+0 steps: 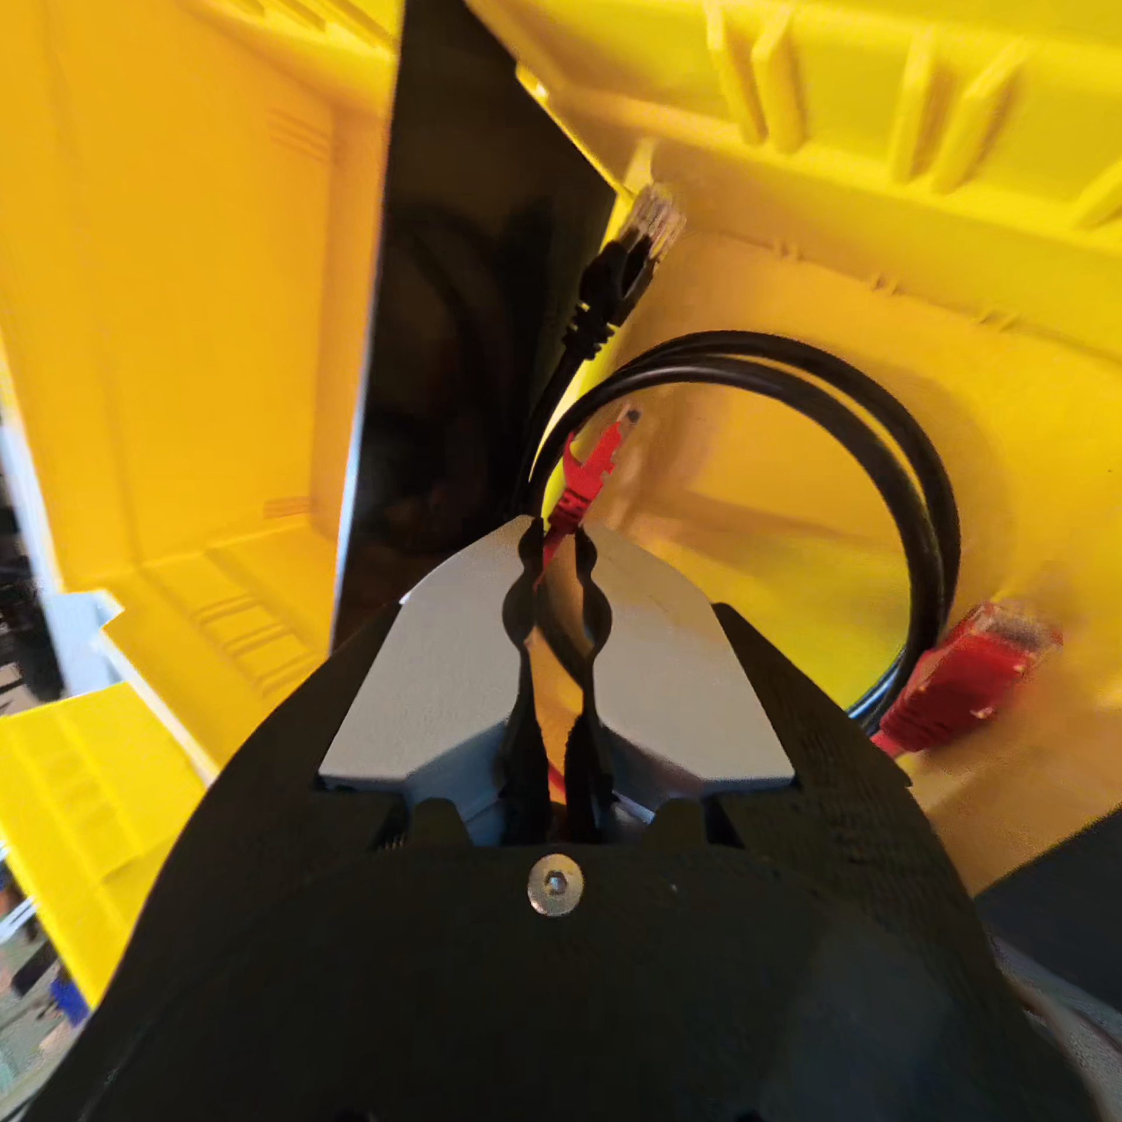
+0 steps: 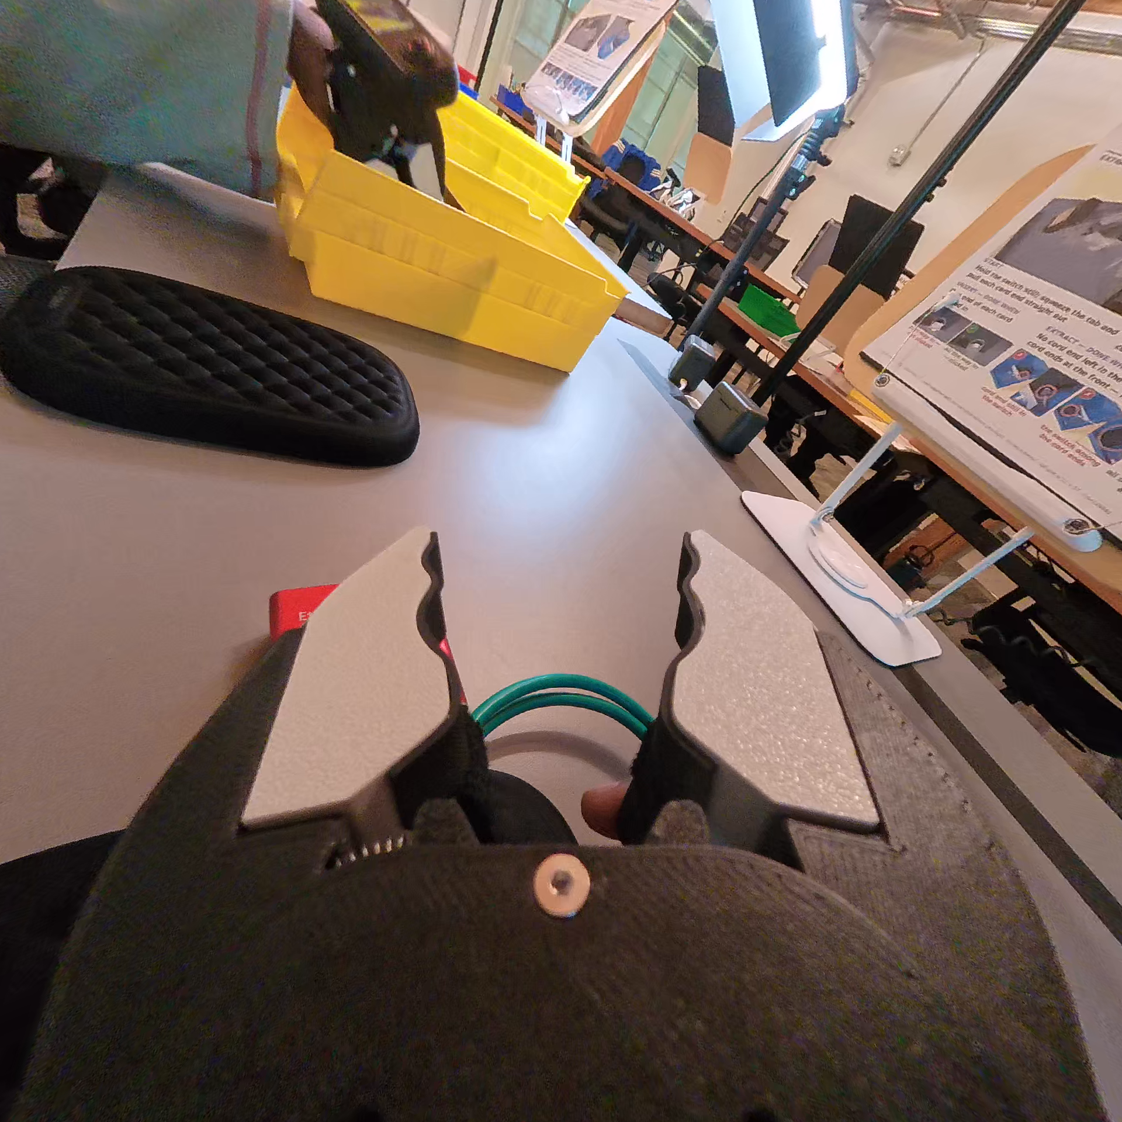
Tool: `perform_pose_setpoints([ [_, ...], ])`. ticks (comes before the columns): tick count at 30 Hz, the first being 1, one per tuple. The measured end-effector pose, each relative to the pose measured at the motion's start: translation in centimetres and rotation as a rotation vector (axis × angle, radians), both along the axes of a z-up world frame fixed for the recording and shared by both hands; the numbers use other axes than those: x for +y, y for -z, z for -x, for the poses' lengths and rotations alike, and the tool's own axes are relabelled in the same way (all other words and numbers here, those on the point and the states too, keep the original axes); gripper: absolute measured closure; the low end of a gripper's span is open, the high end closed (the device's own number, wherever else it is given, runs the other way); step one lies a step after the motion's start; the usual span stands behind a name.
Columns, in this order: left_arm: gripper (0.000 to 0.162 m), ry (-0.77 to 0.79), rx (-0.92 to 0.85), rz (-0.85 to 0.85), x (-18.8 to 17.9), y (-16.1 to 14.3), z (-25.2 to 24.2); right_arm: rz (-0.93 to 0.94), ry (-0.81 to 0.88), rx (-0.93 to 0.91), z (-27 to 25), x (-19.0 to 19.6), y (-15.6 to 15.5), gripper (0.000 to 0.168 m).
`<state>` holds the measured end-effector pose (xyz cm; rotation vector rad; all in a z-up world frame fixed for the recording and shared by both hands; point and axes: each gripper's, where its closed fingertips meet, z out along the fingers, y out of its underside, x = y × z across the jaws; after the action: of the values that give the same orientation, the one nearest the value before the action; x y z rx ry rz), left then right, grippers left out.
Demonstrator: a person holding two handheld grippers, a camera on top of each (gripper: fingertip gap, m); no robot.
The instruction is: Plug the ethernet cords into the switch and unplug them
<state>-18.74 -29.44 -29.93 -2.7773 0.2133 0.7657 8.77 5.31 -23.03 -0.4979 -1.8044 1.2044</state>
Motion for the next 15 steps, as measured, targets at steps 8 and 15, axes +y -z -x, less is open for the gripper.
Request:
perform_pose_setpoints([
  [8,0.154,-0.068,0.377,-0.11,-1.7,-8.8,-1.0,-0.017,0.007,0.002,0.1,0.0,0.1,0.096],
  [15,0.154,0.006,0.445,0.068,-2.6,-9.9,-1.3,-0.057,0.011,0.009,0.0,-0.3,0.4,0.097],
])
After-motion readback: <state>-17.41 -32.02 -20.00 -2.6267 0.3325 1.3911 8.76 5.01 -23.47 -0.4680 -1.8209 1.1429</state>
